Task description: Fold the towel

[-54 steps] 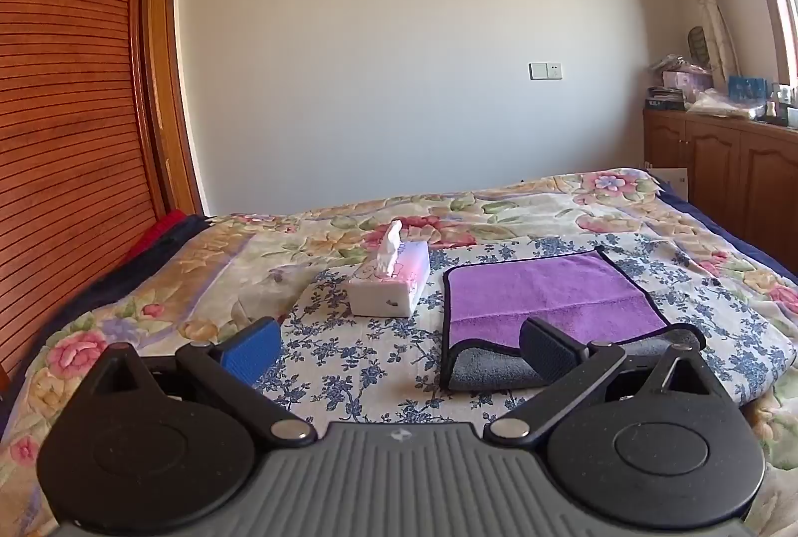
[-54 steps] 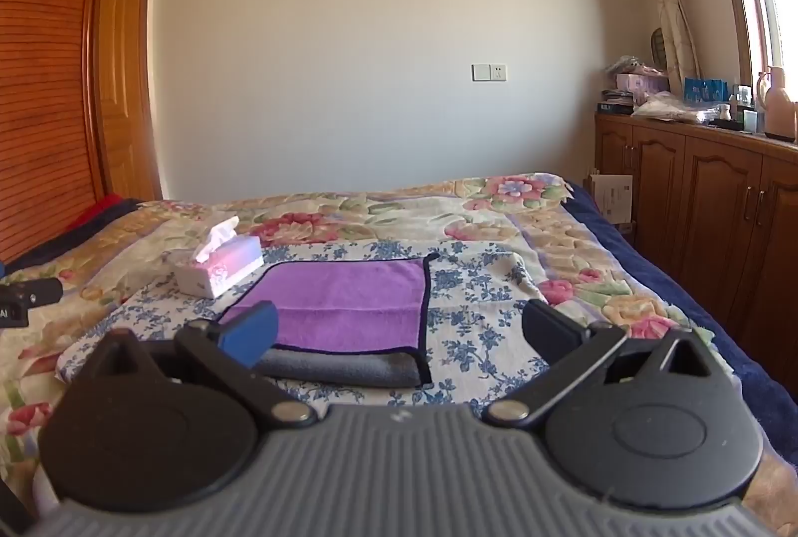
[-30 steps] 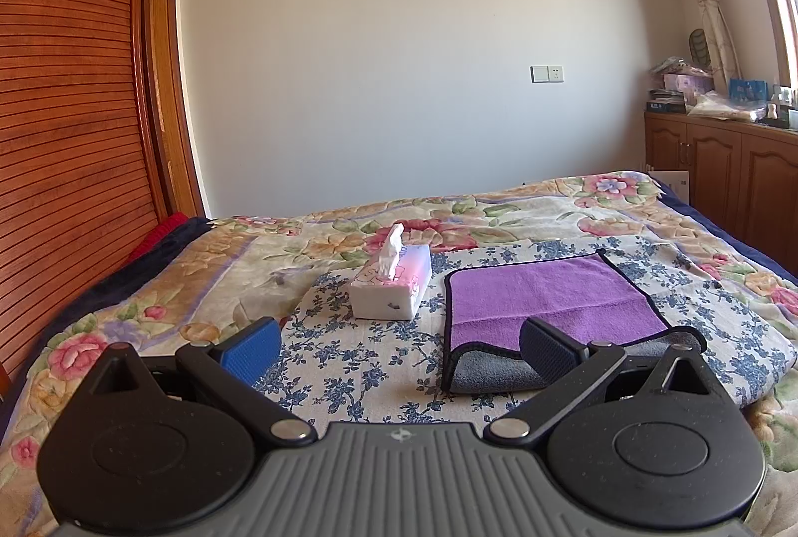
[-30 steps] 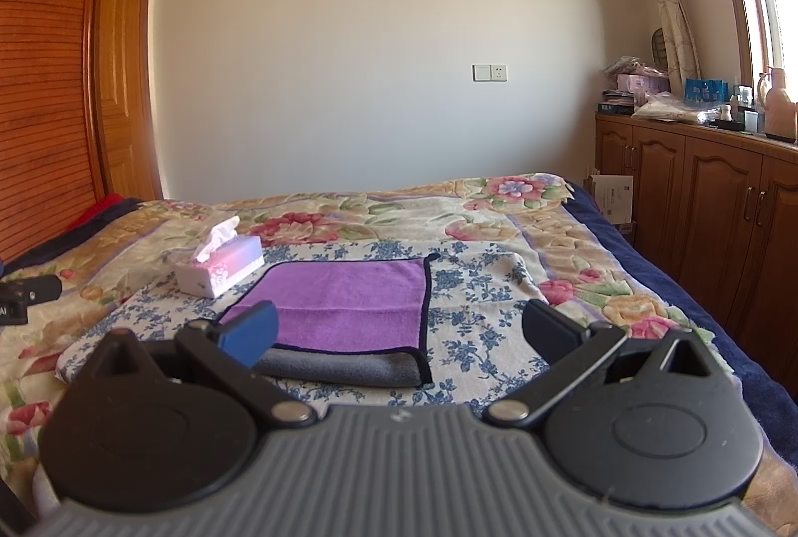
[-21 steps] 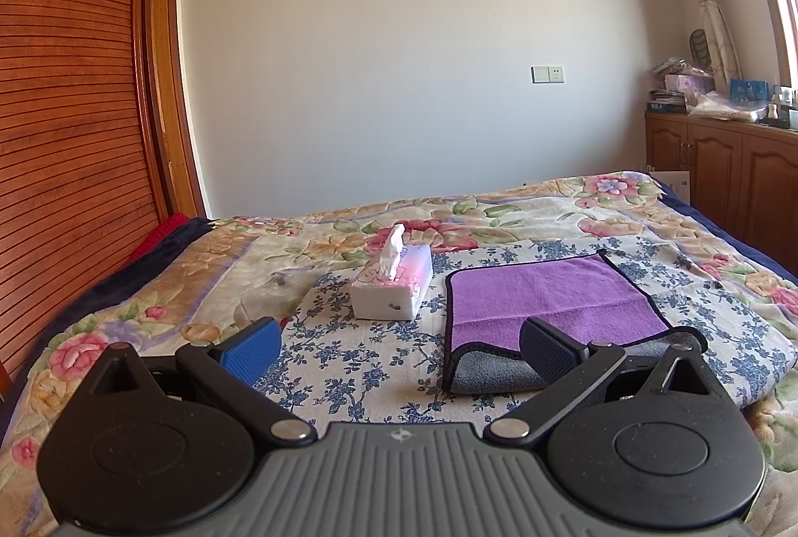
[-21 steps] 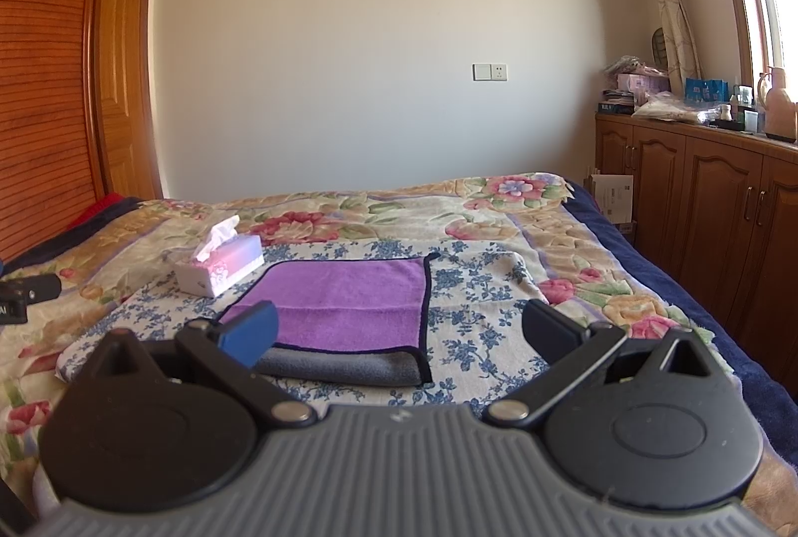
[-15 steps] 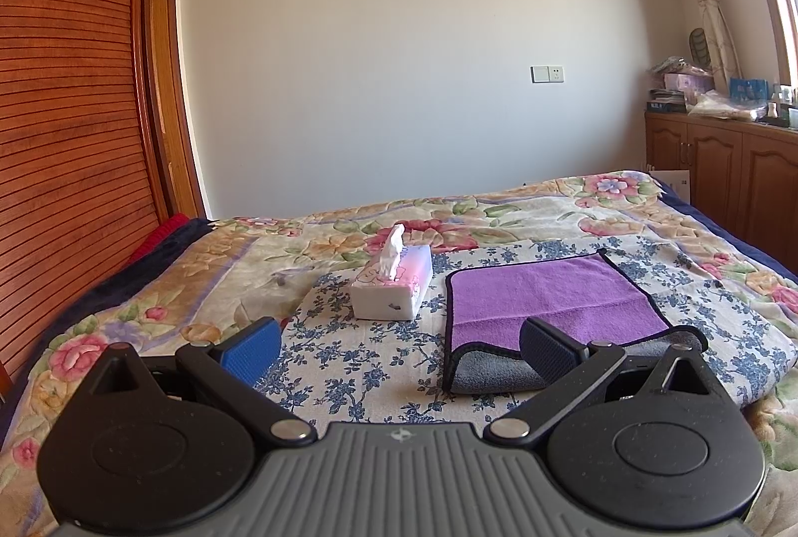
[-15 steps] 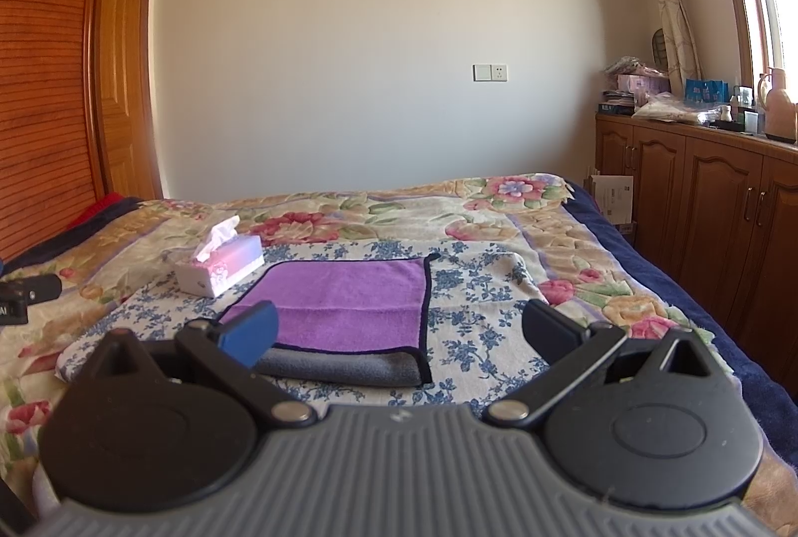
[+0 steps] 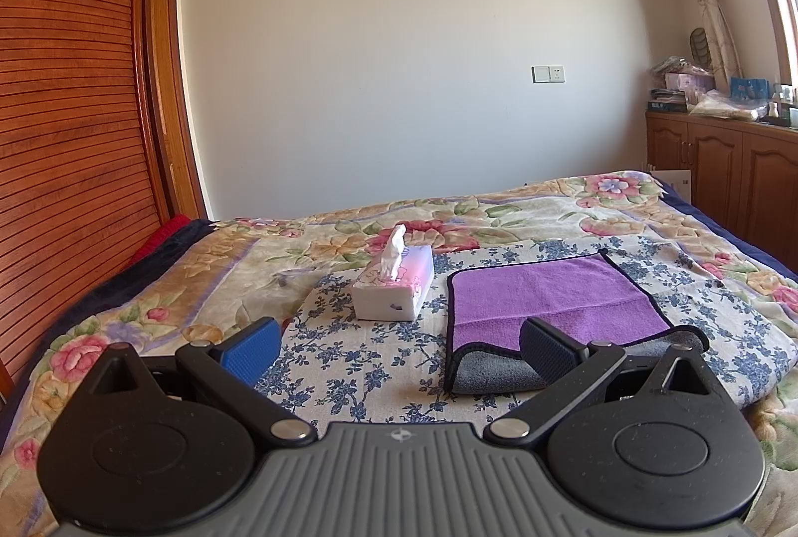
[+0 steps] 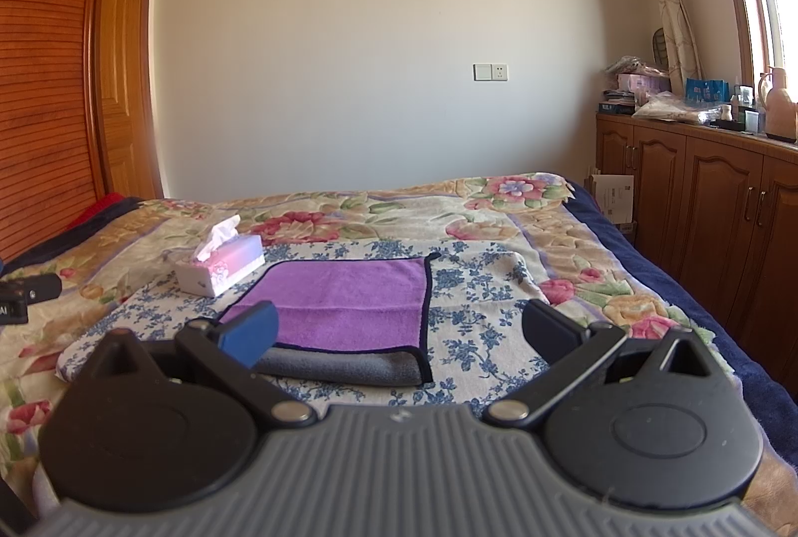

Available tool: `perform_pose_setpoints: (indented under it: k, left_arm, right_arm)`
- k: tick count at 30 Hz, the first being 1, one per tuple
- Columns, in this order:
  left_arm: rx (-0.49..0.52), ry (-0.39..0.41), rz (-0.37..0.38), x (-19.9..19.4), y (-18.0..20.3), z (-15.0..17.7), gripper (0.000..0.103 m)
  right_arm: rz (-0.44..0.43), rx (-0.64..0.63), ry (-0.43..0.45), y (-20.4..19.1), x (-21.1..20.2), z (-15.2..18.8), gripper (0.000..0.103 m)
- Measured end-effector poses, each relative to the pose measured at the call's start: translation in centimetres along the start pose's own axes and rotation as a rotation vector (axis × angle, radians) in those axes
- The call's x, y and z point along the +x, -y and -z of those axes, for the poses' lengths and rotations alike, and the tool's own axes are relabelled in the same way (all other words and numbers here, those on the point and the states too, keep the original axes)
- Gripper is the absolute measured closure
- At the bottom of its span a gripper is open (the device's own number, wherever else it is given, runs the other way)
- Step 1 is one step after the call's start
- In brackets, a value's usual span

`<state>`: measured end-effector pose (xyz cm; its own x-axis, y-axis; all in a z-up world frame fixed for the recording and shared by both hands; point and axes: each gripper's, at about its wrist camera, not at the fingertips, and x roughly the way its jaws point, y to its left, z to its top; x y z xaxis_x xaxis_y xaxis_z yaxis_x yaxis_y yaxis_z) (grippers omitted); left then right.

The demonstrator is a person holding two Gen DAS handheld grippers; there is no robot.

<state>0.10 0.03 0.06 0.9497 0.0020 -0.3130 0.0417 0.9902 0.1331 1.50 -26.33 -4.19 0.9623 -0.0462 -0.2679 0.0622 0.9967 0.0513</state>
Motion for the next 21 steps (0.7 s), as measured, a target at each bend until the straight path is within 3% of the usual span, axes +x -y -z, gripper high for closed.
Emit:
perform_pose_setpoints:
  k: [21]
  left_arm:
    - [0.001,0.000,0.000,-0.03,-0.07,0.08,0.000]
  right_arm:
    - [0.000,0.000,0.002,-0.09,-0.23,-0.03,0.000]
